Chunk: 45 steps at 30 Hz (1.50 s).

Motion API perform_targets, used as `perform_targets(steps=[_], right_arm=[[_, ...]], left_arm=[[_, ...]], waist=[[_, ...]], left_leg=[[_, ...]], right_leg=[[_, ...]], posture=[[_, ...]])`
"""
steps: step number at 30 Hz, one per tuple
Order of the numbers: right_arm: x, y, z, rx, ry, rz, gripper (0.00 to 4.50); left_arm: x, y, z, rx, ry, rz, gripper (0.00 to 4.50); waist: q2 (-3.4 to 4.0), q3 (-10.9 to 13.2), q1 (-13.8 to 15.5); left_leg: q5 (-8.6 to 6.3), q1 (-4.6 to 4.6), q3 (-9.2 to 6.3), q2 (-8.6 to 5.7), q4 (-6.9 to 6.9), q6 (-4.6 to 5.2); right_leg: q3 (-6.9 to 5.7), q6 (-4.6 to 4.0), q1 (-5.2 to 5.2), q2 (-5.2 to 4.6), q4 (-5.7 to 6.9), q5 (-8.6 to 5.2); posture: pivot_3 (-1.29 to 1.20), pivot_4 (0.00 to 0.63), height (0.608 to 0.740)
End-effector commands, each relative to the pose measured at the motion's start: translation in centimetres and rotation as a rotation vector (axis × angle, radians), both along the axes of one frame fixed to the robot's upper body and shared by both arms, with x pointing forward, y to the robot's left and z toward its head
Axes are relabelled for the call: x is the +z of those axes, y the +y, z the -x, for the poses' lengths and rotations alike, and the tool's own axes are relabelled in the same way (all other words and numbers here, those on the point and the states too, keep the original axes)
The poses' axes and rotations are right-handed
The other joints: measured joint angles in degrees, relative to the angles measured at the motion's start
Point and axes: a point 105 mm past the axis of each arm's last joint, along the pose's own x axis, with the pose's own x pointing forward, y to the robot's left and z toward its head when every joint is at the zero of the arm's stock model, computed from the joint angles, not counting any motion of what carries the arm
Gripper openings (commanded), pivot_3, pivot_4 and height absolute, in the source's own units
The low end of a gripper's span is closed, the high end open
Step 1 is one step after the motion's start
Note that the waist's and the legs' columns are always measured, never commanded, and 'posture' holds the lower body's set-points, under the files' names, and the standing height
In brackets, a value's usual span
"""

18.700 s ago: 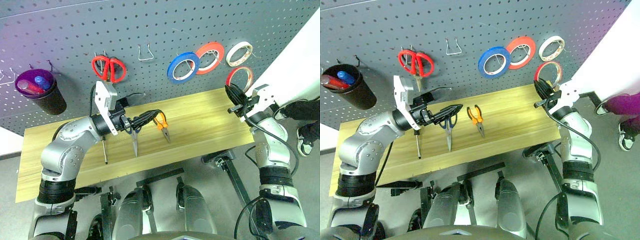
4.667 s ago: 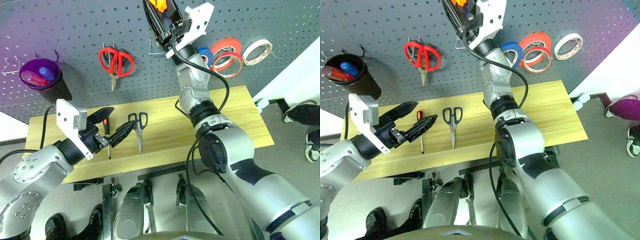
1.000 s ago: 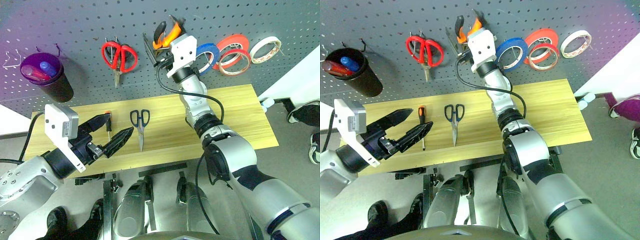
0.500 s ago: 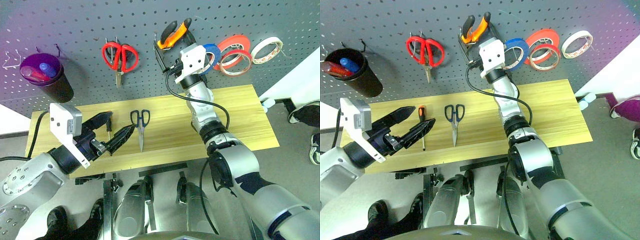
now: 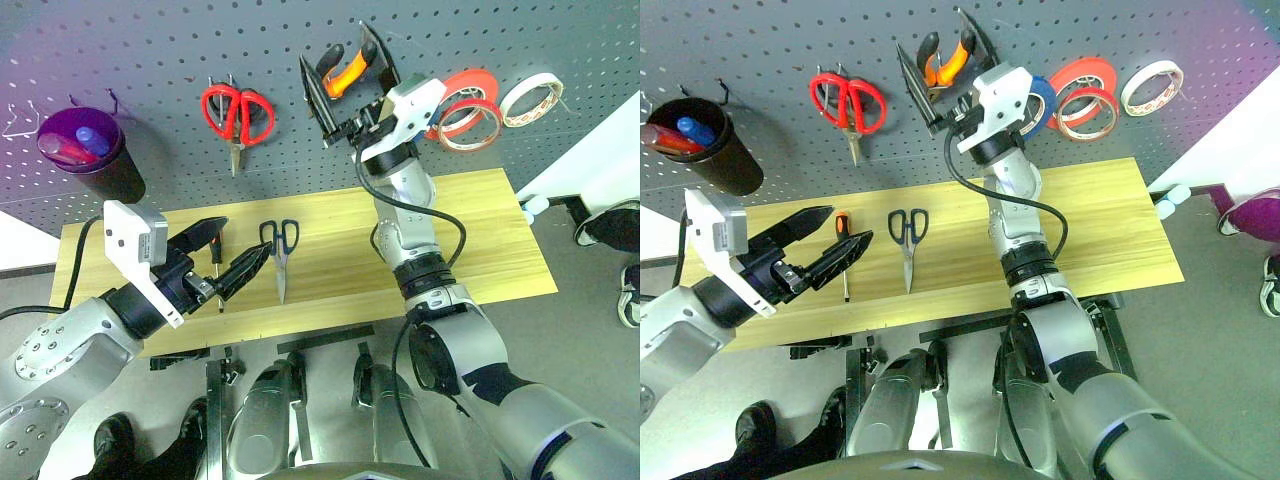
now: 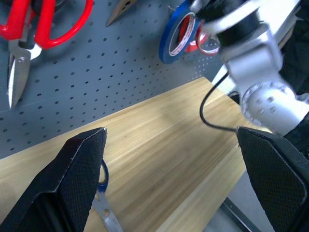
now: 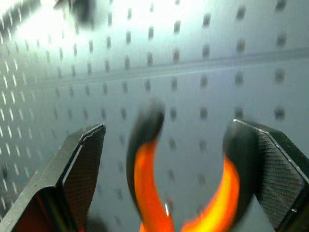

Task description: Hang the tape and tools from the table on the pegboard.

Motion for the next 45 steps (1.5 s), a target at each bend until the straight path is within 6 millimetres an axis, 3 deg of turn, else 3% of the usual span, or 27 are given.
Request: perform_targets(steps=[1, 8, 18, 22, 30, 37, 41, 45], right_arm=[[1.8, 0.0, 1.8, 0.065, -0.071, -0.036, 4.45], [3.2, -1.4, 3.4, 0.057, -0.106, -0.059, 4.45], [3.0, -3.4, 5.7, 0.055, -0.027, -0.036, 4.45], [1.1, -4.1, 5.6, 0.033, 0.046, 0.015, 4.45], [-1.9, -5.1, 5.4, 0.013, 0.151, 0.097, 4.45], [-3.6, -4.7, 5.8, 0.039, 0.202, 0.146, 4.45], [-6.8, -3.5, 4.7, 0.020, 0.295, 0.270, 4.45], [-9.1, -3.3, 4.6, 0.143, 0.424, 0.378, 4.45]], left_arm=[[0.6, -0.1, 0.2, -0.012, -0.029, -0.003, 4.50], [0.8, 0.0, -0.2, -0.019, -0.043, -0.012, 4.50], [1.3, 0.4, -2.0, -0.018, -0.105, -0.018, 4.50], [2.6, 1.1, -2.1, -0.012, -0.153, -0.036, 4.50], [3.1, 1.5, -1.0, 0.003, -0.176, -0.055, 4.50], [2.2, 1.3, -0.8, 0.023, -0.177, -0.024, 4.50], [0.8, 1.3, -1.4, 0.033, -0.170, -0.016, 4.50], [-0.6, 1.5, -2.4, 0.037, -0.159, -0.015, 4.50]], waist=[[0.00, 0.00, 0.00], [0.01, 0.02, -0.02], [0.01, 0.04, -0.18], [-0.02, 0.02, -0.15], [-0.06, -0.01, -0.16], [-0.27, -0.16, -0.07], [-0.52, -0.58, -0.13], [-0.76, -1.14, -0.11]], left_leg=[[0.00, 0.01, 0.00, 0.00, 0.00, 0.00], [-0.01, 0.00, -0.01, 0.00, -0.01, -0.01], [-0.01, 0.00, 0.00, -0.01, -0.01, 0.00], [-0.01, 0.01, 0.01, -0.01, -0.01, 0.00], [-0.02, 0.00, 0.01, -0.02, -0.01, 0.03], [-0.02, 0.00, 0.01, -0.02, 0.02, 0.02], [-0.02, 0.00, 0.02, -0.02, 0.02, 0.01], [-0.10, -0.01, 0.03, -0.02, 0.02, -0.11]], right_leg=[[0.00, 0.00, 0.00, 0.00, 0.00, 0.00], [0.00, -0.01, -0.01, -0.04, -0.01, 0.00], [-0.02, 0.00, -0.02, -0.09, 0.00, 0.00], [-0.03, 0.00, 0.00, -0.09, -0.01, 0.00], [-0.05, 0.00, 0.02, -0.08, -0.04, 0.00], [-0.07, 0.01, 0.08, -0.06, -0.03, 0.01], [-0.10, 0.01, 0.10, -0.01, -0.05, 0.02], [-0.15, 0.00, 0.10, 0.13, -0.05, 0.03]], posture=[[0.23, 0.358, 0.723], [0.20, 0.364, 0.723], [0.12, 0.362, 0.723], [0.12, 0.336, 0.723], [0.14, 0.308, 0.723], [0.15, 0.269, 0.723], [0.13, 0.227, 0.723], [0.10, 0.211, 0.723]])
